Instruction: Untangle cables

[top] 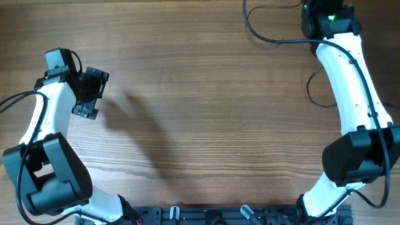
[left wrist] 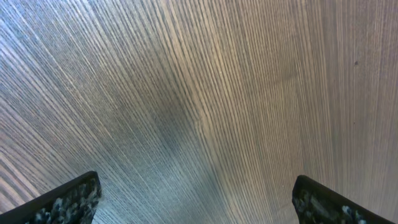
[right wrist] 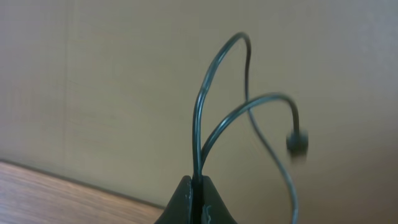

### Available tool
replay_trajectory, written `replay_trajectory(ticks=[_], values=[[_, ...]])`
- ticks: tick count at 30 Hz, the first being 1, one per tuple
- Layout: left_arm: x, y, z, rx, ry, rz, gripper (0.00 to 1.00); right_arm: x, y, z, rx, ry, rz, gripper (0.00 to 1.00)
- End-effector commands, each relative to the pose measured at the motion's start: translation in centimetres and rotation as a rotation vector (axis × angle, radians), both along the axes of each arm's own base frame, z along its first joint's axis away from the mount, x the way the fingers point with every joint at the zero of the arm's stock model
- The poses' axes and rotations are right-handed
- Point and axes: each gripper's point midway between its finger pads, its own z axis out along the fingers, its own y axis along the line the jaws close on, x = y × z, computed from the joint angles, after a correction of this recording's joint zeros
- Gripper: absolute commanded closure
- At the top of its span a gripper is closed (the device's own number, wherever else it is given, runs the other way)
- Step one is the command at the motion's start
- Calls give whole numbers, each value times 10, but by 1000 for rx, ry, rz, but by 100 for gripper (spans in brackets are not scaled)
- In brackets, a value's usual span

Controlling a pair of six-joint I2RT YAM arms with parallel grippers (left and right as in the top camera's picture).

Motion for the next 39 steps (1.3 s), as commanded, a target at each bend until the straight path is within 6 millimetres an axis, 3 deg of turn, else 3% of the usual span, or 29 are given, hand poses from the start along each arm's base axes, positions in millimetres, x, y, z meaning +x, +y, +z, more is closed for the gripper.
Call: replay_trajectory(ticks=[1,3,6,8,9,10,11,14,15,17,18,19,23,25,28,30,32,33,34,36,37,39], values=[[-2,1,-4,-10,10,1,0,26,-2,-64,-27,107,36,96],[-2,1,-4,-10,10,1,0,38,5,-133,-23,245,68,96],[-2,1,-4,-10,10,1,0,36,28,-229,47,451,177,95],[-2,1,-4,-10,10,1,0,35,32,-264,80,515,182,91],[-2,1,-4,-10,10,1,0,35,31,-272,104,531,169,68],[-2,1,-4,-10,10,1,0,35,29,-275,115,536,161,29],[-2,1,-4,-10,10,1,0,35,29,-274,135,533,150,0],[-2,1,-4,-10,10,1,0,28,28,-210,202,464,125,0],[-2,1,-4,-10,10,1,0,17,21,-181,241,453,94,0],[-2,1,-4,-10,10,1,0,-7,-10,-160,295,493,-38,0],[-2,1,-4,-10,10,1,0,-29,-39,-164,310,568,-160,0],[-2,1,-4,-10,10,1,0,-60,-71,-187,317,704,-287,0],[-2,1,-4,-10,10,1,0,-112,-130,-268,349,912,-457,1],[-2,1,-4,-10,10,1,0,-117,-150,-291,377,895,-505,0],[-2,1,-4,-10,10,1,0,-101,-178,-315,400,726,-525,0],[-2,1,-4,-10,10,1,0,-92,-190,-321,404,648,-535,1],[-2,1,-4,-10,10,1,0,-83,-196,-329,404,621,-523,49],[-2,1,-4,-10,10,1,0,-78,-195,-329,399,606,-497,93],[-2,1,-4,-10,10,1,0,-70,-199,-321,386,557,-496,96],[-2,1,-4,-10,10,1,0,-52,-221,-284,306,472,-535,96],[-2,1,-4,-10,10,1,0,-42,-236,-256,266,431,-558,96],[-2,1,-4,-10,10,1,0,-19,-269,-170,255,270,-580,96]])
